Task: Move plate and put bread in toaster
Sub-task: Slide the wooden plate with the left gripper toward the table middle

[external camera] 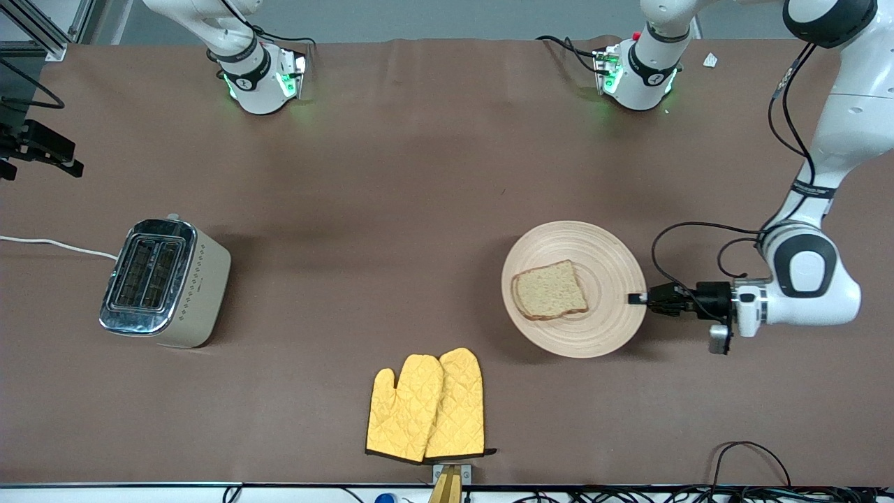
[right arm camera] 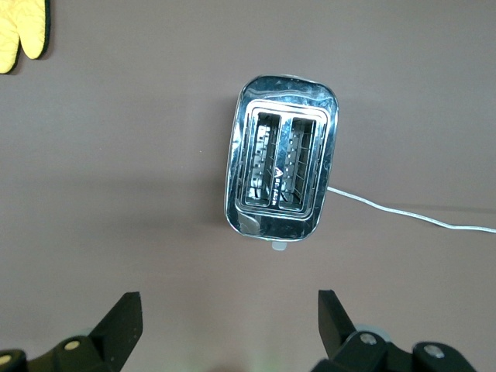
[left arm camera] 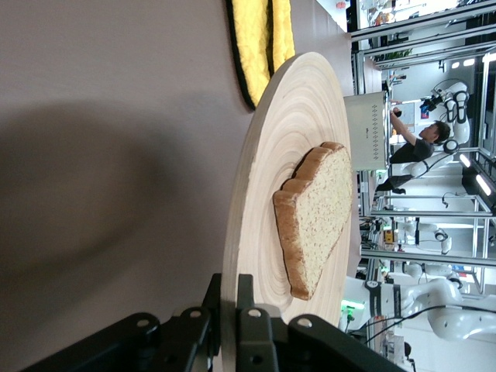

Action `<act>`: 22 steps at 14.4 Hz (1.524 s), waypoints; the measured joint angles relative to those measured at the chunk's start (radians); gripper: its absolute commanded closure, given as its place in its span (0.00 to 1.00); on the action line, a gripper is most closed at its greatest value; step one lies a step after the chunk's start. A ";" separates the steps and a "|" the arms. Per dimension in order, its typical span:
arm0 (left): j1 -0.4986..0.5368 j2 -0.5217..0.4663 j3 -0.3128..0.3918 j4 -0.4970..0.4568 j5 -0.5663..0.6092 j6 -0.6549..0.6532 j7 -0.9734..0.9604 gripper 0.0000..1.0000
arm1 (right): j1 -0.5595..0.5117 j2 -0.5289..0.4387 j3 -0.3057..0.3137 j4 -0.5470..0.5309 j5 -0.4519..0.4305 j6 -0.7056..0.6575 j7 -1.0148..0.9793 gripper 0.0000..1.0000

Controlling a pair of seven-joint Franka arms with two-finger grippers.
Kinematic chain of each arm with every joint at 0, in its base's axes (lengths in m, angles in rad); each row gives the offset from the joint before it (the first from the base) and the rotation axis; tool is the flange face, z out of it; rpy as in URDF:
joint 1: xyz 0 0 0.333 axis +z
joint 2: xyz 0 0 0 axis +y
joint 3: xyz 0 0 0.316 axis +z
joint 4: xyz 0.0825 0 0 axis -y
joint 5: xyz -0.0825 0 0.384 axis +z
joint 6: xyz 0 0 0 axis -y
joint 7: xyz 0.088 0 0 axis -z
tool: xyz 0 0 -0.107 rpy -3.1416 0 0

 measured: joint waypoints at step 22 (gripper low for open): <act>-0.334 0.032 -0.151 -0.255 -0.324 0.590 0.006 0.99 | -0.003 -0.003 0.005 0.001 0.000 -0.042 0.000 0.00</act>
